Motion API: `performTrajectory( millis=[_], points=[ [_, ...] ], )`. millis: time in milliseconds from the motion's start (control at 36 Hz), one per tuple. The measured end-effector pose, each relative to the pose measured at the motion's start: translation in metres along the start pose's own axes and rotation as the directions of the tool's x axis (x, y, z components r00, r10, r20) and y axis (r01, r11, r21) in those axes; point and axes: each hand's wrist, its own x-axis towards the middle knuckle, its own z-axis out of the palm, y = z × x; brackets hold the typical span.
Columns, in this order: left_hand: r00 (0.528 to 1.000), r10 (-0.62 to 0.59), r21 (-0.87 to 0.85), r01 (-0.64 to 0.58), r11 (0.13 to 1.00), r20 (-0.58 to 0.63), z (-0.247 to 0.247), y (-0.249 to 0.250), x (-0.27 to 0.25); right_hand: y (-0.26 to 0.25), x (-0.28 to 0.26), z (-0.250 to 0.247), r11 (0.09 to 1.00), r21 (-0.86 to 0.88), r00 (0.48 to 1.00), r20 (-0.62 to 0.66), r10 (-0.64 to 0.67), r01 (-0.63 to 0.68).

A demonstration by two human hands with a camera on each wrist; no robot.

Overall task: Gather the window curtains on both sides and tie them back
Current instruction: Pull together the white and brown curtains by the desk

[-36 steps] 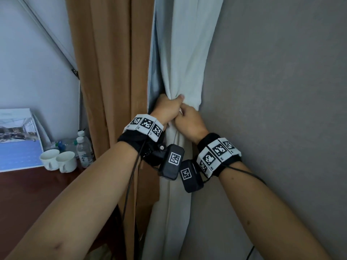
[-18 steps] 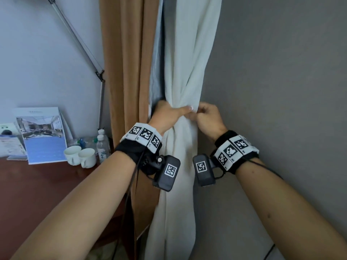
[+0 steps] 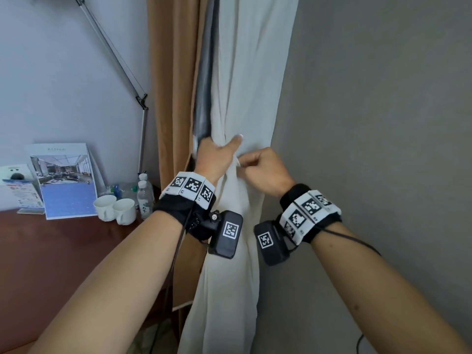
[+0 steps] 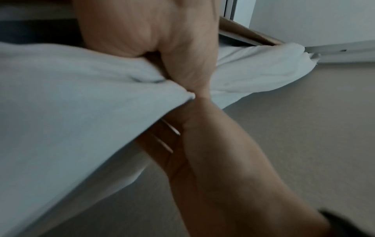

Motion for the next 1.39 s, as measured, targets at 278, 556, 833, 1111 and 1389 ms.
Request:
performTrajectory(
  millis=[278,556,833,1111,1389],
  points=[
    [0.998,0.011,-0.031,-0.009,0.999,0.054,-0.022,0.001,-0.004,0.001,0.004,-0.016,0.907,0.375,0.975,-0.037,0.219,-0.190],
    [0.925,0.085,-0.026,-0.082,0.996,0.370,-0.028,-0.007,-0.003,-0.014,0.004,0.006,0.988,0.144,0.913,-0.392,0.114,-0.062],
    [0.954,0.027,0.353,-0.136,0.926,0.297,-0.015,-0.021,0.025,-0.017,0.001,-0.023,0.990,0.004,0.806,-0.581,0.115,-0.138],
    [0.823,-0.010,0.042,-0.017,0.999,0.568,0.000,-0.016,0.016,-0.024,-0.012,-0.008,0.901,0.403,0.939,-0.218,0.266,-0.162],
    [0.870,-0.116,0.041,0.110,0.993,0.479,0.004,-0.020,0.002,0.005,-0.024,-0.050,0.948,0.274,0.797,-0.531,0.289,-0.162]
  ],
)
